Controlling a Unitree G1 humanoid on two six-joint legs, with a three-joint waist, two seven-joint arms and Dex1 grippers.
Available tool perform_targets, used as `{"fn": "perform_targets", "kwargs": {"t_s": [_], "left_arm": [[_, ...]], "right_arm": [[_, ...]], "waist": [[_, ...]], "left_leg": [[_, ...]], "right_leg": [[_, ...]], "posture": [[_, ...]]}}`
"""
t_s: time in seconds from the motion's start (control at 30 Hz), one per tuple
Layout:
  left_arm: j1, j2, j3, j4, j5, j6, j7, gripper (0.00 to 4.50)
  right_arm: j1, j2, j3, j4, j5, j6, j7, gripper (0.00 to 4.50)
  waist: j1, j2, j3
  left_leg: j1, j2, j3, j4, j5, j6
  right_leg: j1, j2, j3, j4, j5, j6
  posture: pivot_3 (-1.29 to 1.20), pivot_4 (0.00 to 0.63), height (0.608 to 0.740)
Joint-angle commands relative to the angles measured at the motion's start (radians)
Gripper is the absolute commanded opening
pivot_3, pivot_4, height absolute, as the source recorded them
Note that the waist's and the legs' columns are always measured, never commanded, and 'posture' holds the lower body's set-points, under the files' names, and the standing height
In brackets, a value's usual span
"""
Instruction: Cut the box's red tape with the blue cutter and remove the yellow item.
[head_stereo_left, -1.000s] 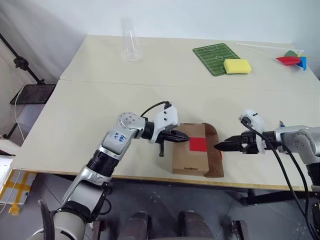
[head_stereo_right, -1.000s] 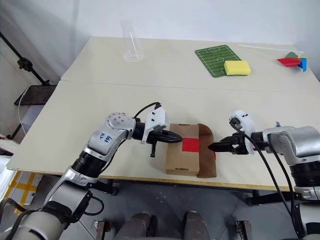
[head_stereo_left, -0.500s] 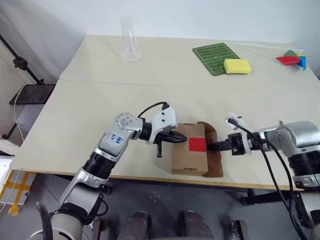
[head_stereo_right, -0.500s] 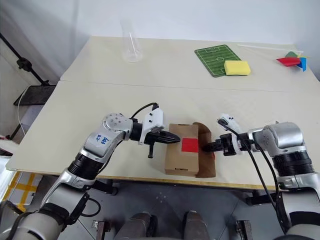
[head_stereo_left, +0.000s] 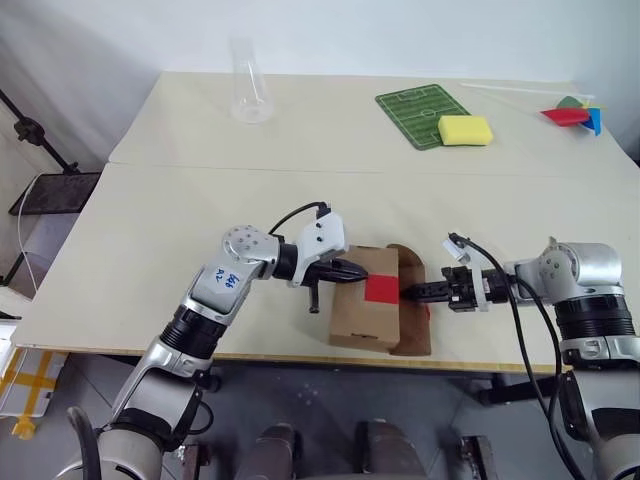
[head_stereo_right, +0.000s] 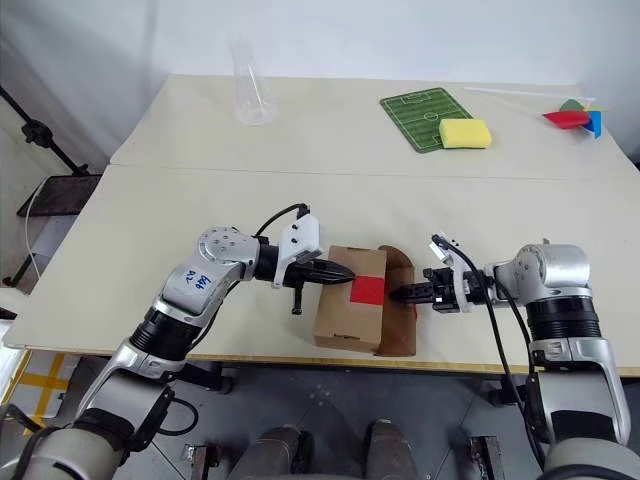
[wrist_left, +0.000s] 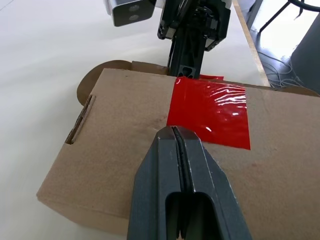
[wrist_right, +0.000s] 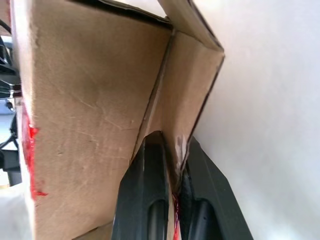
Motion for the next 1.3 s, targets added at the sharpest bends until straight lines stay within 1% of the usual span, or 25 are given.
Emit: {"fn": "perform_targets", "kwargs": {"t_s": [0.03,0.07,0.17,0.33,0.43,0.53,0.7,0.77,0.87,0.93,1.0,1.13,1.3], "left_arm": [[0.015,0.011,-0.011,-0.009,0.005,0.002,-0.001,0.00],[0.013,0.011,-0.012,-0.007,0.005,0.000,-0.002,0.00],[0.011,0.010,-0.012,-0.004,0.005,-0.001,-0.003,0.00],[0.019,0.021,-0.012,-0.011,-0.003,-0.002,-0.018,0.00],[0.031,0.052,-0.024,-0.020,-0.034,0.006,-0.093,0.00],[0.027,0.057,-0.031,0.021,-0.030,-0.031,-0.116,0.00],[0.003,-0.022,-0.030,0.125,-0.010,-0.131,-0.066,0.00],[-0.019,-0.102,-0.030,0.184,-0.007,-0.188,-0.024,0.00],[-0.041,-0.191,-0.028,0.243,-0.002,-0.244,0.014,0.00],[-0.050,-0.233,-0.030,0.270,0.003,-0.278,0.023,0.00],[-0.049,-0.257,-0.022,0.278,-0.002,-0.284,0.028,0.00],[-0.050,-0.281,-0.011,0.314,0.013,-0.334,0.048,0.00],[-0.045,-0.335,0.011,0.338,0.001,-0.376,0.084,0.00]], "right_arm": [[0.006,0.012,0.031,-0.017,0.020,-0.015,0.016,0.29],[0.000,0.018,0.031,-0.009,0.016,-0.022,0.011,0.14],[-0.013,0.029,0.024,-0.003,0.013,-0.028,0.000,0.14],[-0.035,0.044,-0.056,-0.008,0.027,0.028,-0.054,0.14],[-0.050,0.011,-0.093,-0.030,0.071,0.080,-0.089,0.14],[-0.078,-0.070,-0.079,-0.030,0.206,0.084,-0.132,0.14],[-0.119,-0.221,-0.033,-0.021,0.445,0.084,-0.256,0.14],[-0.152,-0.314,0.017,-0.030,0.547,0.084,-0.302,0.14],[-0.190,-0.419,0.085,-0.028,0.683,0.084,-0.367,0.14],[-0.211,-0.471,0.131,-0.036,0.726,0.084,-0.401,0.14],[-0.217,-0.501,0.157,-0.036,0.767,0.084,-0.427,0.14],[-0.255,-0.545,0.205,-0.038,0.827,0.084,-0.467,0.14],[-0.385,-0.609,0.333,-0.023,0.842,0.084,-0.465,0.14]], "waist": [[0.001,0.000,0.000],[0.000,0.000,0.000],[-0.001,0.000,0.000],[-0.003,0.000,0.000],[-0.001,0.000,0.000],[0.003,0.001,0.001],[0.027,0.001,0.001],[0.035,0.001,0.001],[0.043,0.002,0.002],[0.043,0.001,0.002],[0.043,0.001,0.002],[0.039,0.001,0.003],[0.039,0.002,0.003]], "left_leg": [[0.000,0.000,0.000,0.000,0.000,0.000],[0.000,0.000,0.000,0.000,0.000,0.000],[0.000,0.000,0.000,0.000,0.000,0.000],[0.000,0.000,0.000,0.000,0.001,-0.001],[0.000,0.000,0.000,-0.001,0.001,-0.001],[0.000,0.000,0.000,-0.003,0.001,-0.001],[-0.001,-0.003,0.000,-0.004,0.001,0.000],[-0.001,-0.003,-0.001,-0.004,0.002,0.000],[-0.004,-0.007,-0.001,-0.004,0.003,0.003],[-0.005,-0.006,-0.001,-0.005,0.003,0.003],[-0.005,-0.006,-0.001,-0.005,0.003,0.003],[-0.005,-0.005,0.000,-0.006,0.003,0.003],[-0.007,-0.004,0.000,-0.006,0.003,0.003]], "right_leg": [[0.000,0.000,0.000,0.000,0.000,0.000],[0.000,0.000,0.000,0.000,0.000,0.000],[0.000,0.000,0.000,0.000,0.000,0.000],[0.000,0.000,0.000,0.000,0.000,0.000],[-0.001,0.000,0.000,0.000,0.000,0.000],[-0.001,0.000,0.000,0.000,0.000,0.000],[-0.001,-0.002,0.000,-0.002,0.000,0.000],[0.000,-0.003,-0.001,-0.005,0.000,0.000],[-0.001,-0.004,-0.001,-0.008,0.001,0.001],[-0.001,-0.004,-0.001,-0.008,0.002,0.003],[-0.001,-0.004,-0.001,-0.009,0.002,0.003],[-0.001,-0.004,-0.001,-0.012,0.002,0.003],[-0.002,-0.004,-0.001,-0.016,0.002,0.003]], "posture": [[0.00,0.150,0.740],[0.00,0.150,0.740],[0.00,0.150,0.740],[0.00,0.150,0.740],[0.00,0.150,0.740],[0.00,0.150,0.740],[0.00,0.150,0.740],[0.00,0.150,0.740],[0.00,0.150,0.740],[0.00,0.150,0.740],[0.00,0.150,0.740],[0.00,0.150,0.740],[0.00,0.150,0.740]]}}
